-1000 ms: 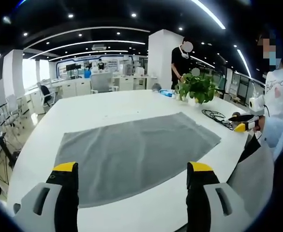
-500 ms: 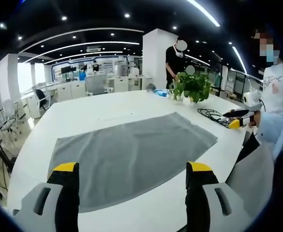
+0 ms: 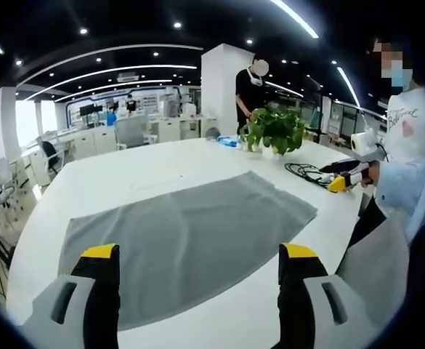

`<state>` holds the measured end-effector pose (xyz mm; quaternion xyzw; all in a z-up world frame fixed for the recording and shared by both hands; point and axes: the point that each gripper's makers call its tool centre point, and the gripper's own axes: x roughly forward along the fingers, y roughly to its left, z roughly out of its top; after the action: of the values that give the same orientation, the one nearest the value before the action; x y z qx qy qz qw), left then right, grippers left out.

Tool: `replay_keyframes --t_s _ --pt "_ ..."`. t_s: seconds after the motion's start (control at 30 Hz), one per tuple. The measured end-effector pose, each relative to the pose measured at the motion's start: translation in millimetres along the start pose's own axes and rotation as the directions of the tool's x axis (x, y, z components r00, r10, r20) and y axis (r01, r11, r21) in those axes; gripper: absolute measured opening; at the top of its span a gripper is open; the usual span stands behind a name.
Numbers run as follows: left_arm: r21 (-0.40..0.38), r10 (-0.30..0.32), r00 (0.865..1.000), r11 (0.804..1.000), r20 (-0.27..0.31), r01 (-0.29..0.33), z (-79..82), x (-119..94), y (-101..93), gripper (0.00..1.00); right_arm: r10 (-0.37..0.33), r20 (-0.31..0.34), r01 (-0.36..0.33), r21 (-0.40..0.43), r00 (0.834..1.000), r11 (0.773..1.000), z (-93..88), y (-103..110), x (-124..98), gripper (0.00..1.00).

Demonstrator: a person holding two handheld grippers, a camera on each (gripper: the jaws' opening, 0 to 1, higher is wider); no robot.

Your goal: Fold the towel on the table until its edges align and the towel forms a compact rectangular stack.

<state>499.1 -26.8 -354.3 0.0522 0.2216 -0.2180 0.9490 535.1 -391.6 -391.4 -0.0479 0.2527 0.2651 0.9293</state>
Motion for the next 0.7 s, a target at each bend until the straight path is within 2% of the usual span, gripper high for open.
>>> replay_keyframes --t_s 0.3,0.7 --pt "0.019 -0.037 0.999 0.999 -0.002 0.037 4.8 9 -18.8 0.94 0.001 0.001 -0.001 0.006 1.000 1.000 3.2 -3 6 0.84" --pt "0.055 -0.110 0.994 0.992 0.001 0.110 19.4 28 -51.2 0.92 -0.002 0.011 0.002 -0.025 1.000 1.000 27.1 -18 20 0.84"
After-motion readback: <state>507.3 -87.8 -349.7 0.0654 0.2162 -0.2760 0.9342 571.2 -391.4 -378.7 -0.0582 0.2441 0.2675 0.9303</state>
